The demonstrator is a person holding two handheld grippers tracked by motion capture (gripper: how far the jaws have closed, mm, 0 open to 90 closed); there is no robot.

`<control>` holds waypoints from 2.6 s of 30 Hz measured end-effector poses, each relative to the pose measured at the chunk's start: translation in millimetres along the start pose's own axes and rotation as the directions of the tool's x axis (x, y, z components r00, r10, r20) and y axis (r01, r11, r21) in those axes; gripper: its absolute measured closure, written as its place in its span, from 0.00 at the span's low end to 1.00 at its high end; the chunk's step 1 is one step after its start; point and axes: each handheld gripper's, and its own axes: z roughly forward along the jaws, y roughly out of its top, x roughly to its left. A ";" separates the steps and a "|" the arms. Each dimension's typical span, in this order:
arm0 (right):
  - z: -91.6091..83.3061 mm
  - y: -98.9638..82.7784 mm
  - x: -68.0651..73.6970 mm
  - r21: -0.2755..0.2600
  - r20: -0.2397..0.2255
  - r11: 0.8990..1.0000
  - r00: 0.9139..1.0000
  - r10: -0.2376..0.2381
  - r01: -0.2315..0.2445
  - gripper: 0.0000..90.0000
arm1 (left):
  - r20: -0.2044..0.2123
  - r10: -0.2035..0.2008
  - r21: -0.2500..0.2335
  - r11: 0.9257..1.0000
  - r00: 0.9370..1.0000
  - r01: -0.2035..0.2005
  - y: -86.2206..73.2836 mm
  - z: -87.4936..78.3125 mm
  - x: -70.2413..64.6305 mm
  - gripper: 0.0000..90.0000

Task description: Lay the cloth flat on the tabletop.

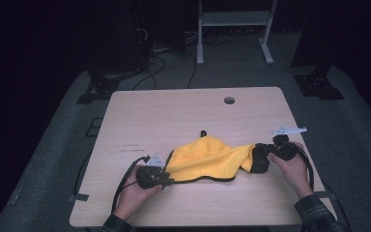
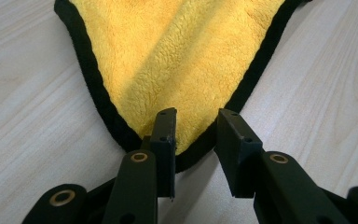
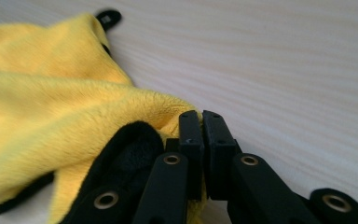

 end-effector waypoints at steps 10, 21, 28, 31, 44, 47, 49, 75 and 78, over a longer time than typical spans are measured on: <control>-8.1 0.7 -10.6 -0.046 0.015 0.999 1.000 0.018 -0.017 0.69 | 0.001 0.002 0.001 1.000 1.000 -0.002 -0.3 -0.3 0.2 0.75; -53.4 -19.1 30.0 -0.099 -0.053 0.992 0.995 -0.085 0.079 0.65 | 0.000 0.004 0.001 1.000 1.000 -0.004 -0.4 -0.3 0.2 0.75; -33.3 -43.3 46.2 0.035 -0.088 0.991 0.988 -0.128 0.131 0.63 | -0.001 0.003 0.001 1.000 1.000 -0.003 0.1 0.1 -0.3 0.75; -22.4 -44.6 50.7 0.074 -0.096 0.985 0.984 -0.147 0.155 0.62 | 0.000 0.002 0.000 1.000 1.000 -0.002 -0.1 0.0 -0.1 0.75; -36.0 -32.5 52.0 0.011 -0.156 0.990 0.978 -0.135 0.138 0.96 | 0.026 0.004 -0.006 1.000 1.000 -0.004 -0.8 0.0 -0.8 0.67; -48.8 -29.3 46.2 -0.035 -0.176 0.993 0.978 -0.115 0.110 0.96 | 0.009 0.046 0.009 0.999 0.999 -0.046 1.5 -0.5 -5.5 0.58; -55.6 -27.5 43.0 -0.060 -0.192 0.994 0.976 -0.100 0.090 0.96 | 0.000 0.064 -0.006 0.998 0.998 -0.064 3.3 -2.7 -7.2 0.56; -67.1 -23.5 40.0 -0.099 -0.198 0.991 0.974 -0.111 0.093 0.96 | -0.078 0.072 0.041 0.997 0.994 -0.069 5.5 1.8 -8.0 0.90; -72.3 -20.5 39.5 -0.117 -0.196 0.989 0.974 -0.114 0.092 0.96 | -0.044 0.018 -0.042 0.999 0.999 -0.020 7.6 -12.6 -3.6 0.90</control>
